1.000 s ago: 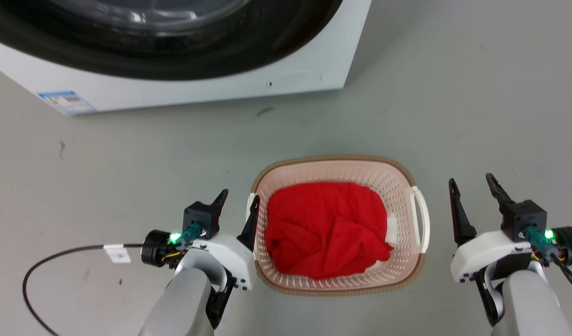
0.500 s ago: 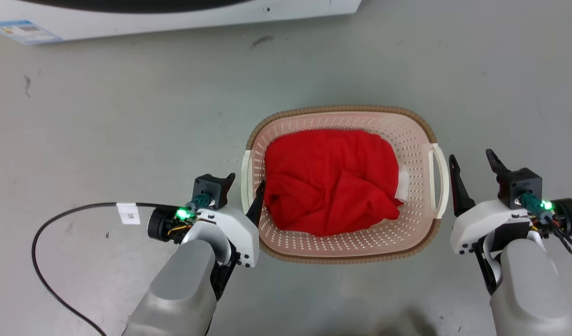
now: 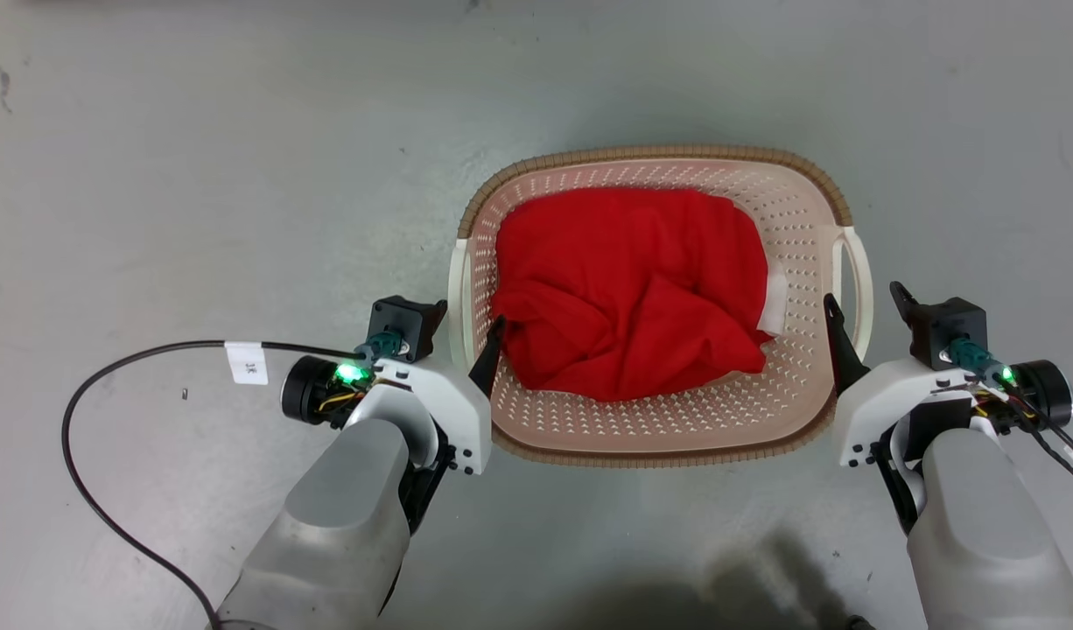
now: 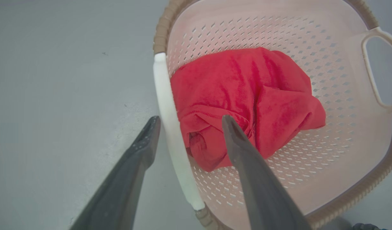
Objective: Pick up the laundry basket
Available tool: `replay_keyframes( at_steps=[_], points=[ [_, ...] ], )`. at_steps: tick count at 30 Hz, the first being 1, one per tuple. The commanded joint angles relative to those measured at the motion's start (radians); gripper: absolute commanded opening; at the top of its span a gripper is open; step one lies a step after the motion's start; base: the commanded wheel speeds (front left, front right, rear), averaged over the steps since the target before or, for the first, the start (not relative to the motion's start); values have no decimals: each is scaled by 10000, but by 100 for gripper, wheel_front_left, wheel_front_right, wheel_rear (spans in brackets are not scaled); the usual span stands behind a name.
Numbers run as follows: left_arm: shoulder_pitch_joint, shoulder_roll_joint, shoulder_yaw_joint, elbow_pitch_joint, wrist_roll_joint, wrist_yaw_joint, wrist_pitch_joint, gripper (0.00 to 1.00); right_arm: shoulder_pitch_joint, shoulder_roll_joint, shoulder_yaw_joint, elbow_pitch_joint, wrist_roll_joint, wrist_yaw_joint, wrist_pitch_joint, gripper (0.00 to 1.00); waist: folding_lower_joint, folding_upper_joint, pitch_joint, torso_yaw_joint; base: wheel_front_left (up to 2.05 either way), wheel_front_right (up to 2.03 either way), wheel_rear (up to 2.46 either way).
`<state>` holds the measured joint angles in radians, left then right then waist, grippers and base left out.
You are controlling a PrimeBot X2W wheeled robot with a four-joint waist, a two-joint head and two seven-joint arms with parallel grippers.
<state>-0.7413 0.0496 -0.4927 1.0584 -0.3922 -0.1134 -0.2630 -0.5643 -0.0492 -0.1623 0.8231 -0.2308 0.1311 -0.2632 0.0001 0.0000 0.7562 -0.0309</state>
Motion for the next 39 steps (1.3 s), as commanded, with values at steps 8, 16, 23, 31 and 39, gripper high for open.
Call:
replay_keyframes(
  at_steps=[8, 16, 23, 31, 39],
  points=[
    [-471, 14, -327, 47, -204, 88, -28, 100, -669, -18, -59, 1106, -24, -7, -25, 100, -1, 0, 637, 77, 0, 0, 0],
    [-693, 14, -486, 65, -308, 155, -28, 100, -1039, -17, 55, 1547, 156, -7, -25, 100, -1, 0, 1032, 101, 0, 0, 0],
    [-821, 15, -669, 56, -341, 137, -28, 0, -1179, -6, 462, 1711, 408, -5, -25, 0, -1, 0, 1059, 87, 0, 0, 0],
    [-742, -93, -992, 281, -563, 28, -28, 0, -1154, 31, 675, 1816, 510, -5, -31, 0, -1, 0, 754, 82, 0, 0, 0],
    [-551, -109, -1365, 647, -998, -69, -28, 0, -888, 48, 1194, 1926, 651, -4, -32, 0, -1, 0, -66, 120, 0, 0, 0]
  ],
)
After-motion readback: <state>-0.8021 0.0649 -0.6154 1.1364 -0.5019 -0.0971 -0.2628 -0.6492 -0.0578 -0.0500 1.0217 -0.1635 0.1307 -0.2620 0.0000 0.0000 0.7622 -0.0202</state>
